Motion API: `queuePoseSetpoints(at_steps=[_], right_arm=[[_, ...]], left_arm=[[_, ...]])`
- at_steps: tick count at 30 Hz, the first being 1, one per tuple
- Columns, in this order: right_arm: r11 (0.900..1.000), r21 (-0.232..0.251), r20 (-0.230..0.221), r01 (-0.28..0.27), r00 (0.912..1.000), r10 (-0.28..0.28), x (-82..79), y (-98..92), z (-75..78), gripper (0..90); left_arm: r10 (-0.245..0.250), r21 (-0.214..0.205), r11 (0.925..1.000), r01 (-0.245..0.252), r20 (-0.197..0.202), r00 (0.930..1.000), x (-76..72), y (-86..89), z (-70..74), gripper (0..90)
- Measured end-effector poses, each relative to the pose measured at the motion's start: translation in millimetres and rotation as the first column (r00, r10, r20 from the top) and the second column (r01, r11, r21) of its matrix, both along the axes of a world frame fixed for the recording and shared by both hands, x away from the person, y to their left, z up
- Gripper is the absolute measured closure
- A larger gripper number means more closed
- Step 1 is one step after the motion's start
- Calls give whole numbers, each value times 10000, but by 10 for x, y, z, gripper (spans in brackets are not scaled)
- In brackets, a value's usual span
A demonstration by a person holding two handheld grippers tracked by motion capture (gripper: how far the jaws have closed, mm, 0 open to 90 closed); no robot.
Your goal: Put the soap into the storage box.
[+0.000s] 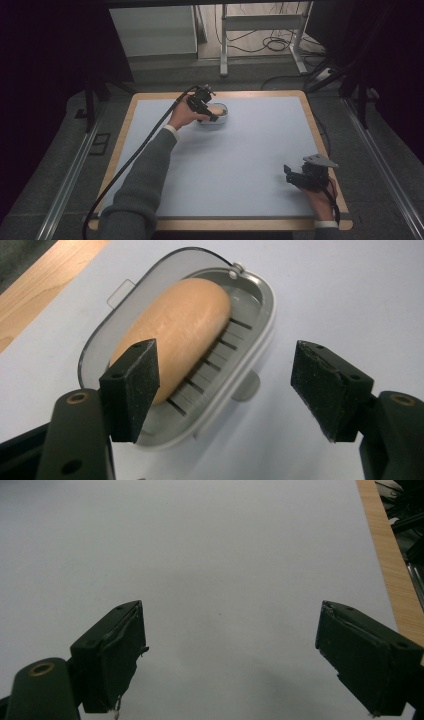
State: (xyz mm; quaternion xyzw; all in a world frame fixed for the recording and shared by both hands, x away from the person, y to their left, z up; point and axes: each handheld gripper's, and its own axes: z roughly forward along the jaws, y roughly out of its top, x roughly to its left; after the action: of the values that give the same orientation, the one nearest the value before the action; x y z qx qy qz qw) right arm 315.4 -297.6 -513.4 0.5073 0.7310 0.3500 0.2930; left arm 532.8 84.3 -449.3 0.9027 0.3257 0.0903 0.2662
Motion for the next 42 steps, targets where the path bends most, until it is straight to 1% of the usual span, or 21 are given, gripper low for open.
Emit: queuePoseSetpoints(at_steps=[5, 7, 10, 13, 16, 19, 21, 23, 24, 27, 28, 29, 31, 33, 34, 35, 36, 37, 38, 40, 42], right_arm=[[10000, -1, -3, -23, 10000, 23, 1, 9, -5, 125], [10000, 6, 4, -45, 10000, 45, -1, 15, -1, 125], [10000, -23, 36, -68, 10000, 69, -5, 18, 5, 125], [10000, -15, 69, -56, 10000, 56, -10, 23, 11, 125], [10000, -27, 77, -69, 9999, 69, -14, 33, 18, 125], [9999, -42, 81, -107, 9999, 107, -17, 45, 23, 125], [9999, -62, 87, -126, 9999, 127, -18, 51, 25, 125], [9999, -72, 97, -157, 9998, 158, -20, 52, 26, 125], [9999, -61, 102, -152, 9998, 152, -22, 49, 29, 125], [9999, -42, 113, -105, 9999, 105, -22, 41, 34, 125], [9999, -69, 110, -102, 9999, 103, -23, 42, 36, 125], [9999, -87, 127, -119, 9998, 120, -23, 45, 39, 125], [9998, -110, 150, -156, 9998, 158, -24, 58, 50, 125], [9997, -131, 181, -204, 9996, 207, -28, 70, 59, 125], [9997, -135, 187, -217, 9996, 219, -29, 71, 61, 125], [9997, -137, 192, -223, 9996, 226, -29, 71, 62, 125], [9997, -121, 197, -189, 9996, 192, -30, 67, 61, 125], [9998, -119, 200, -170, 9997, 172, -30, 62, 60, 125], [9998, -90, 187, -173, 9997, 174, -30, 52, 59, 125], [9999, -88, 184, -131, 9997, 133, -28, 36, 56, 125], [9999, -104, 179, -101, 9998, 103, -25, 28, 59, 125]], left_arm=[[-28, -159, 9999, 31, 185, 9998, -140, 71, 53, 262], [49, -266, 9996, -44, 188, 9998, -194, 106, 63, 255], [206, -469, 9987, -189, 363, 9991, -304, 175, 78, 250], [290, -761, 9968, -254, 462, 9985, -454, 268, 79, 243], [357, -880, 9957, -305, 584, 9977, -594, 339, 61, 239], [384, -1126, 9932, -303, 707, 9968, -776, 432, 33, 237], [472, -1294, 9910, -351, 913, 9947, -886, 493, 10, 237], [683, -1510, 9872, -512, 1099, 9916, -1039, 579, -42, 244], [719, -1562, 9862, -540, 1112, 9912, -1108, 623, -72, 245], [942, -1849, 9801, -726, 1110, 9893, -1297, 745, -154, 248], [1068, -2002, 9762, -834, 1093, 9883, -1351, 787, -174, 249], [1225, -2202, 9705, -978, 1013, 9873, -1417, 841, -198, 248], [1337, -2318, 9666, -1092, 925, 9867, -1499, 911, -227, 248], [1560, -2452, 9608, -1291, 938, 9833, -1603, 989, -265, 246], [1660, -2404, 9606, -1393, 945, 9816, -1642, 1018, -283, 245], [1908, -2183, 9618, -1649, 1035, 9762, -1720, 1064, -316, 245], [2065, -2135, 9603, -1797, 1107, 9722, -1769, 1091, -340, 246], [2170, -2262, 9553, -1904, 991, 9711, -1845, 1139, -386, 247], [2200, -2354, 9520, -1958, 812, 9721, -1895, 1177, -423, 247], [2396, -2413, 9462, -2158, 741, 9680, -1987, 1238, -486, 246], [2482, -2458, 9423, -2274, 568, 9670, -2033, 1291, -524, 246]])
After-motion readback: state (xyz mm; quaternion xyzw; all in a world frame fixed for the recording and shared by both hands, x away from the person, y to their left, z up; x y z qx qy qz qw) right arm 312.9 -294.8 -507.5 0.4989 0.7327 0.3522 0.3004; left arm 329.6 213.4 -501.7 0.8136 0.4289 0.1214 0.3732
